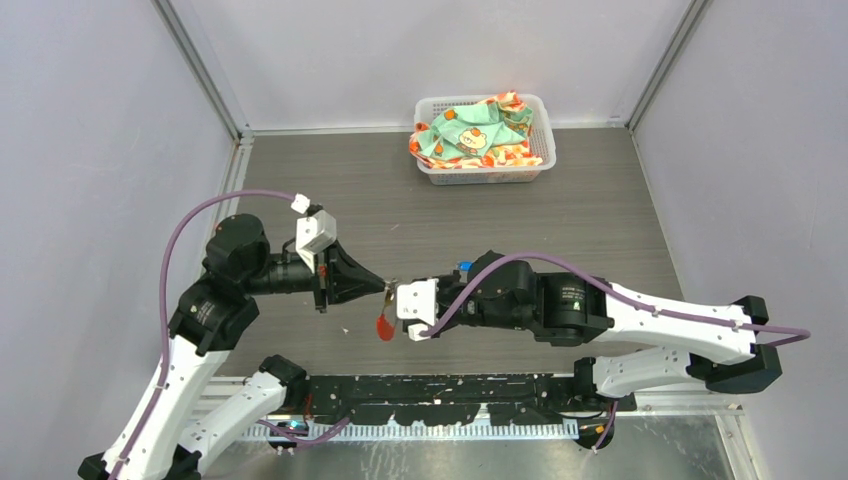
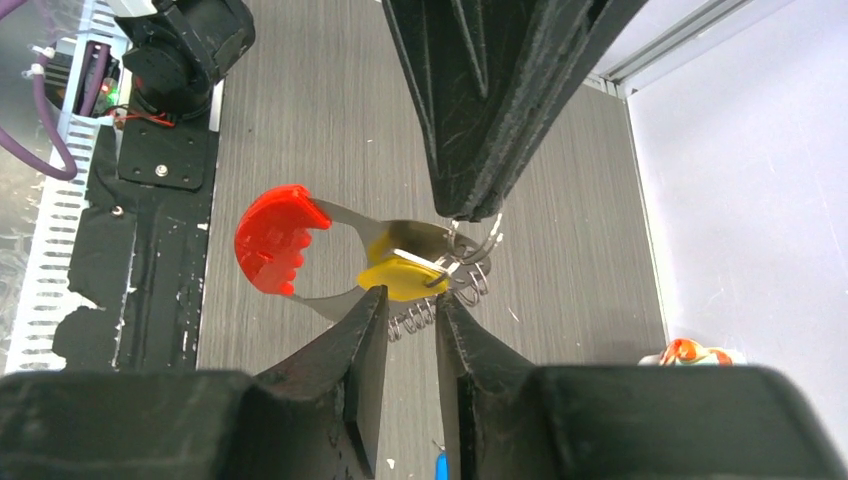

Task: Put the keys on the keyring

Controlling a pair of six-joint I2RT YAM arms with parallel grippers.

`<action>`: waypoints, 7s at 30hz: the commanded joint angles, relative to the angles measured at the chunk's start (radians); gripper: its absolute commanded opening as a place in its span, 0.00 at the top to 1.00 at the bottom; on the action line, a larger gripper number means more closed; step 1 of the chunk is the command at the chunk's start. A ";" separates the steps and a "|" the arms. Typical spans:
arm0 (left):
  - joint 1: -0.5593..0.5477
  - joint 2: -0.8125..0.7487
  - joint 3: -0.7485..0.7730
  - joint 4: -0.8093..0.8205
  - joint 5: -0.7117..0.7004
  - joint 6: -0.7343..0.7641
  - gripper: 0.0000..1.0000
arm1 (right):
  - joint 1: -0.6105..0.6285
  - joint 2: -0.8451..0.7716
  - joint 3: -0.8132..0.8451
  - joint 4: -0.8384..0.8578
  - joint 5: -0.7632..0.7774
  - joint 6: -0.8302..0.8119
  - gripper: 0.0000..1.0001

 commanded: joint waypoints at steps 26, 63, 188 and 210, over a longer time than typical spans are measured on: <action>0.001 -0.036 -0.010 0.049 -0.006 0.052 1.00 | -0.129 0.031 0.209 -0.002 -0.180 0.506 0.55; 0.001 -0.041 -0.004 0.036 -0.007 0.053 1.00 | -0.181 0.087 0.210 -0.002 -0.218 0.530 0.99; -0.013 0.072 0.114 0.091 0.139 -0.019 1.00 | -0.410 -0.003 0.054 0.202 -0.716 0.736 0.63; 0.043 0.167 0.061 -0.581 -0.071 0.793 0.77 | -0.361 0.009 -0.285 0.161 -0.269 0.699 0.60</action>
